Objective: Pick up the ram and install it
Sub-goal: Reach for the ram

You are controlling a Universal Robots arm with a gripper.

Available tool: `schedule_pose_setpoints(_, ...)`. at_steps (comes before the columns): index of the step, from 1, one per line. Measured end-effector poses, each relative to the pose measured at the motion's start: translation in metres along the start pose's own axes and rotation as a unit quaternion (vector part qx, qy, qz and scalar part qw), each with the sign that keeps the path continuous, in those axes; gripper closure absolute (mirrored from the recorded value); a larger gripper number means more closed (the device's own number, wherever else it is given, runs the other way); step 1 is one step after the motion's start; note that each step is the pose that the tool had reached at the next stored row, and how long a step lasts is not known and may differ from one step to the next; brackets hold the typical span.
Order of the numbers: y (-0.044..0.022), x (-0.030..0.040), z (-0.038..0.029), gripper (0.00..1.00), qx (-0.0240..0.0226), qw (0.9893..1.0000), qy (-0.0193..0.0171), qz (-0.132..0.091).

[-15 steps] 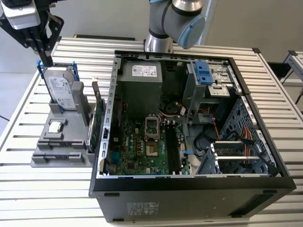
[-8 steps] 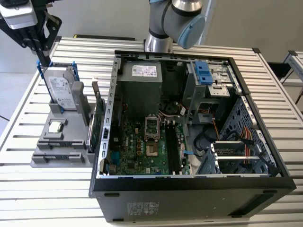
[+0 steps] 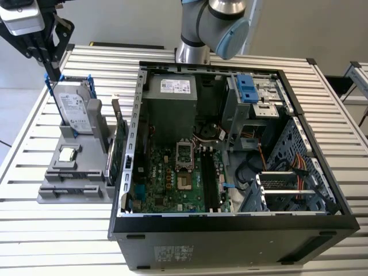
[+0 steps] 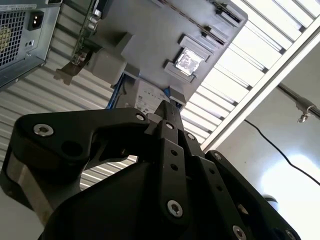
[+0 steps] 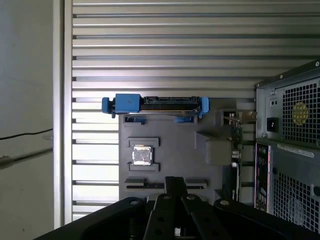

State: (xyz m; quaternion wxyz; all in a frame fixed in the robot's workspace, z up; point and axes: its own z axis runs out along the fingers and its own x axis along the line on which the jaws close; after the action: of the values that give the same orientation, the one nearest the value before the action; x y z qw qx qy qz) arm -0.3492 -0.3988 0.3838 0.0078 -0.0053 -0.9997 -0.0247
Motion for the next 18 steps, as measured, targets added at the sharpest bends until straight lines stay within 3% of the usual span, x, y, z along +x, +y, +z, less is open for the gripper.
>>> schedule_pose_setpoints(18, -0.0120, -0.0001, -0.0005, 1.00, 0.0001, 1.0000, 0.0003, -0.005)
